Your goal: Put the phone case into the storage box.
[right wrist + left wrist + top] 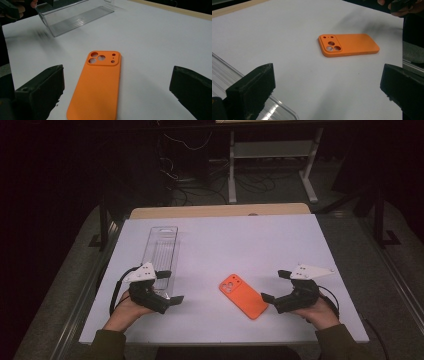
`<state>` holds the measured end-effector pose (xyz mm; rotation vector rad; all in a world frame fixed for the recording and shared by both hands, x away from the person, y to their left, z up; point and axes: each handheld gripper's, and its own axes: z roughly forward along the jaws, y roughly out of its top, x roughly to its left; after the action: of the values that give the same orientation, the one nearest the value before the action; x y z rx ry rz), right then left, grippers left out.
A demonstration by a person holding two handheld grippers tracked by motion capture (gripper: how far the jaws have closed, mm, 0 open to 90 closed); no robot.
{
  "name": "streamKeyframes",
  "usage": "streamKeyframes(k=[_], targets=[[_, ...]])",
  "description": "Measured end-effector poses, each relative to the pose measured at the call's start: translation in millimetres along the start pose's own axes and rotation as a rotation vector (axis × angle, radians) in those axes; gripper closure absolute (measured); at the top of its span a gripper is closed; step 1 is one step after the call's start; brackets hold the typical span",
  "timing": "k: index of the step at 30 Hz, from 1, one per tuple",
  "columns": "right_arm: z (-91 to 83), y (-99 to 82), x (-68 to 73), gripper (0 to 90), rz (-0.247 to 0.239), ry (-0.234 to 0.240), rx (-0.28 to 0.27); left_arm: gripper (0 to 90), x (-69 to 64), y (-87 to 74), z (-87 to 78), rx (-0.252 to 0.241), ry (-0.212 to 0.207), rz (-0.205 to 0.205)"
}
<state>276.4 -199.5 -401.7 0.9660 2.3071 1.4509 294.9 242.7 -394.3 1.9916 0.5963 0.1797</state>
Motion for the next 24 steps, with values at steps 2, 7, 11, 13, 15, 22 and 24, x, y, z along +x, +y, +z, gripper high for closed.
streamKeyframes(k=[2,7,11,13,15,22,24], targets=[[0.1,0.6,0.0,0.0,0.003,-0.002,0.001,0.0,0.3,-0.3,0.9,0.004,-0.003,0.003],[1.3,3.0,-1.0,0.0,0.009,-0.012,-0.005,0.0,1.0,0.3,2.4,-0.001,-0.007,-0.002],[3.1,4.4,-1.7,0.0,0.006,-0.017,0.002,0.0,1.3,0.8,2.5,-0.003,-0.003,0.0],[4.0,5.7,-1.2,0.0,0.01,-0.021,0.007,0.0,1.2,1.0,1.7,0.0,-0.003,0.002],[5.1,7.1,-0.8,0.0,0.005,-0.023,0.004,0.0,1.5,1.0,1.5,0.0,-0.005,0.007],[10.2,14.9,-1.8,0.0,0.005,-0.023,0.031,0.0,0.2,1.7,1.4,0.007,-0.005,0.0],[11.9,15.7,-2.2,0.0,0.007,-0.022,0.035,0.0,-0.1,1.3,1.4,0.005,-0.004,0.0]])
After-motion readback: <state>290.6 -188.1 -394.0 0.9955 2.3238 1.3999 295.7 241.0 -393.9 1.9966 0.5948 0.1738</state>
